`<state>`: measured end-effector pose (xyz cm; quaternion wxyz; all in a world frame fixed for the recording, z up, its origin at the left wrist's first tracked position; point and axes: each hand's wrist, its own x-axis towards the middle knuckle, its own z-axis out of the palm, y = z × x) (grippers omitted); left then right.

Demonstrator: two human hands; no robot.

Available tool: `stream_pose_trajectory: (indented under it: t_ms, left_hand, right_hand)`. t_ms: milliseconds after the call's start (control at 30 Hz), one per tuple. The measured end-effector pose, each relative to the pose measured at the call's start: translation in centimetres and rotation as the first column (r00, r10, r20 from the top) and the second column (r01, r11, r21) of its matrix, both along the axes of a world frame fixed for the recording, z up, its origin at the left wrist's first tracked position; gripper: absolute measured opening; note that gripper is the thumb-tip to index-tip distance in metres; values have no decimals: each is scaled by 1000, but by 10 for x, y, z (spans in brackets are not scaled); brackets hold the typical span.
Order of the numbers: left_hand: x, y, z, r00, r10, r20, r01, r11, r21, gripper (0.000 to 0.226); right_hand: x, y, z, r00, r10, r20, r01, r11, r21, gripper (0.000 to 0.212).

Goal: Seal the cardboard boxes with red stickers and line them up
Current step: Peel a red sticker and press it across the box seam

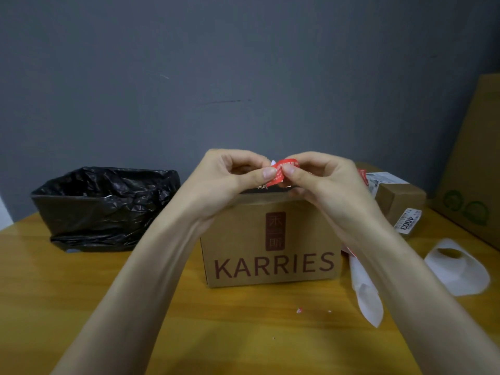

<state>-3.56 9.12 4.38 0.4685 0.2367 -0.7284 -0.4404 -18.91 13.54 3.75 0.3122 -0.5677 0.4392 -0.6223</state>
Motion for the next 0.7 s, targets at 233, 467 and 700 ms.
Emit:
stream_pose_trajectory:
  t_ms: [233,467,700]
  left_hand:
    - [-6,0,-2,966,208,156,-184,971,-156,12]
    - [-12,4,-3,986,162,45,-160,986,-34,18]
    - [-12,7,-3,979,194,-56,-196,980,-27,14]
  right_hand:
    - [-3,1,-1,958,236,161,-252,963,90,9]
    - [6,-1,-4,995,14,101,-11,1000,-27,11]
    - [17,3,-5,994,-105,-17,102,987,-126,14]
